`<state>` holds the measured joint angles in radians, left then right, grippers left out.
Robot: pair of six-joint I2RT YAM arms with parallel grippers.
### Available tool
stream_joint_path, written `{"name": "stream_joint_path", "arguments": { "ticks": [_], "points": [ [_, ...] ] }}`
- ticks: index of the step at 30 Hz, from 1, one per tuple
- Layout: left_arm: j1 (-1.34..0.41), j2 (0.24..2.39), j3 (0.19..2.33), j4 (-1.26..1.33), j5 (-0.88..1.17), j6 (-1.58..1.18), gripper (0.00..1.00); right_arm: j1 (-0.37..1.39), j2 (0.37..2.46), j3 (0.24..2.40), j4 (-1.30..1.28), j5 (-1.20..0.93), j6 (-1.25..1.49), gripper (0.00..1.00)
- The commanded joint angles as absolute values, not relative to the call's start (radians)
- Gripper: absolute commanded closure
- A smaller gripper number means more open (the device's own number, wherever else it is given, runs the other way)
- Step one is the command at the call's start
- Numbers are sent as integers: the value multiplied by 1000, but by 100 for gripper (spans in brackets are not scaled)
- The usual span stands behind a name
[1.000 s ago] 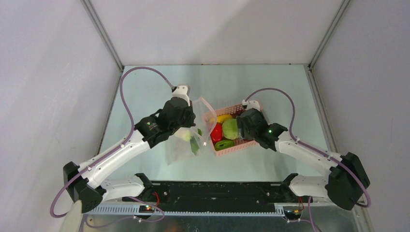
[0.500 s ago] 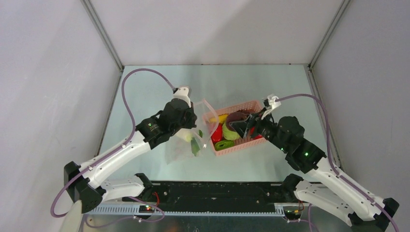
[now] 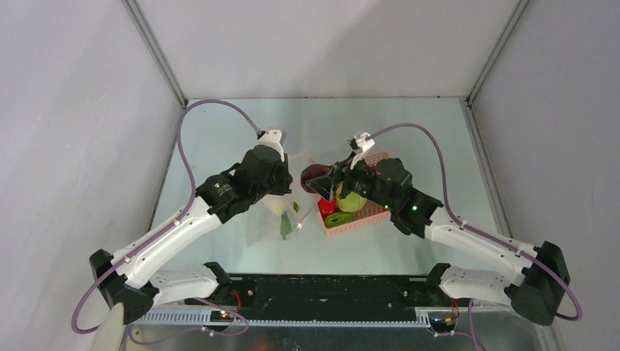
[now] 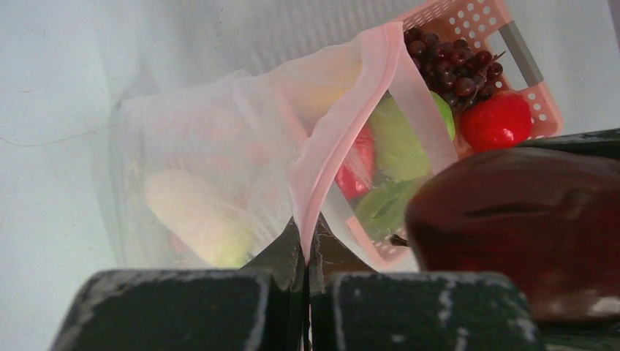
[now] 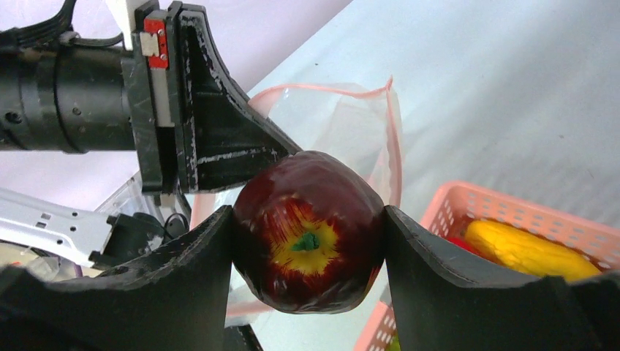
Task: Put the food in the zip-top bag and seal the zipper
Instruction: Place the fake fruit in the zipper food storage bag.
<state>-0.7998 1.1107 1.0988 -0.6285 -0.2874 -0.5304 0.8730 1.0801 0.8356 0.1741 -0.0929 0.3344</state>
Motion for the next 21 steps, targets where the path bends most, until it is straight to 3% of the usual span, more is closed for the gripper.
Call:
{"name": "stream_joint_path", "arguments": {
  "ticks": [1,10,16,19,21],
  "points": [
    [-796,1090,1163,-711,-270,-503,100,905,1137,939,242,-32,307,65],
    [-795,1032,1096,-627,-180,-472,100,952,1186,981,153,177,290,58],
    [-796,937,1033,-563,-173,-459,100,975,1234,1016,96,178,292,49],
    [-795,911,1017,-561,-178,-464,100,996,1260,1042,86,161,264,38],
    [-795,904,1015,-563,-177,-465,100,1008,1268,1052,91,126,237,23]
  ]
}}
